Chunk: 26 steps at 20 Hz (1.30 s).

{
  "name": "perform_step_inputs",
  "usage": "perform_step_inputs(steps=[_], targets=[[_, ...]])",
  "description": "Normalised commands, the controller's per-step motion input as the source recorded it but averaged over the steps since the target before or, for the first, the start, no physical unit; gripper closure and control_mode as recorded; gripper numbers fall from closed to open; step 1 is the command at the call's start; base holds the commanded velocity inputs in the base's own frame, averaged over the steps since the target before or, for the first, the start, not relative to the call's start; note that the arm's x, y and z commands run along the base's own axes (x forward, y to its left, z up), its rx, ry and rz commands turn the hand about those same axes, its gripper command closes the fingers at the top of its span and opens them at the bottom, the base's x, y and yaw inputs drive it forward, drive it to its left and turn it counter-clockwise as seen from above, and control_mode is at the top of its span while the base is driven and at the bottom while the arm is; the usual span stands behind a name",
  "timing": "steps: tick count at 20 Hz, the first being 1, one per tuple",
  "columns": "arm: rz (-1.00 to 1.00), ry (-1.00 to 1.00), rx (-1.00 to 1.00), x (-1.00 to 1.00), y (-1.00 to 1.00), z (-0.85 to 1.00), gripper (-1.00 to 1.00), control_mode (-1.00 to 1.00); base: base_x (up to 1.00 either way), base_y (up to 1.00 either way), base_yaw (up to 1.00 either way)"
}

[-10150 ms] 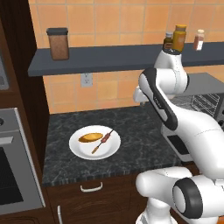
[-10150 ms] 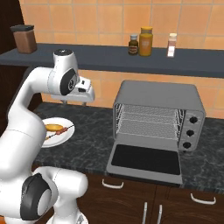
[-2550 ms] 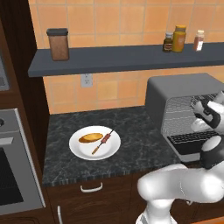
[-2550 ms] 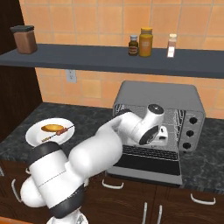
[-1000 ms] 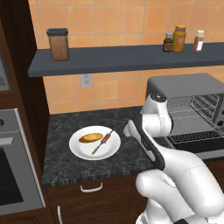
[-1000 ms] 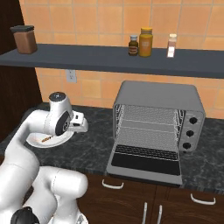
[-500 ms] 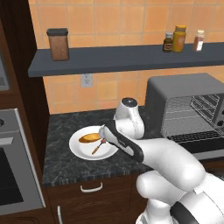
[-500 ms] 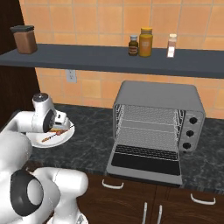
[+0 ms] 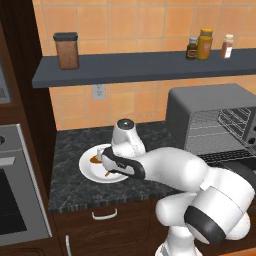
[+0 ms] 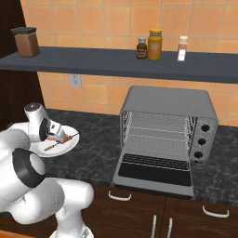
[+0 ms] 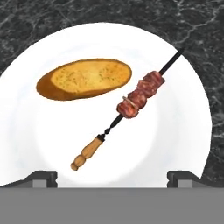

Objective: Pick up the kebab skewer and baguette bread, and place them inside the toaster oven. Close the toaster oven door and start by setting the timer.

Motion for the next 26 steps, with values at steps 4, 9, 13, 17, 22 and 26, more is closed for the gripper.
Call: perform_step_inputs(steps=[4, 9, 13, 17, 22, 26], targets=[[-0.06, 0.09, 0.00, 0.38, 0.19, -0.30, -1.00, -1.00, 0.00, 0.00, 0.00], [-0.01, 0.12, 0.00, 0.16, 0.17, -0.31, -1.00, -1.00, 0.00, 0.00, 0.00], [0.00, 0.14, 0.00, 0.12, 0.01, -0.30, -1.00, -1.00, 0.00, 0.00, 0.00], [0.00, 0.11, 0.00, 0.12, 0.00, -0.27, -1.00, -1.00, 0.00, 0.00, 0.00], [0.00, 0.02, 0.00, 0.13, 0.00, -0.25, -1.00, -1.00, 0.00, 0.00, 0.00], [0.00, 0.01, 0.00, 0.17, 0.03, -0.22, -1.00, -1.00, 0.00, 0.00, 0.00]])
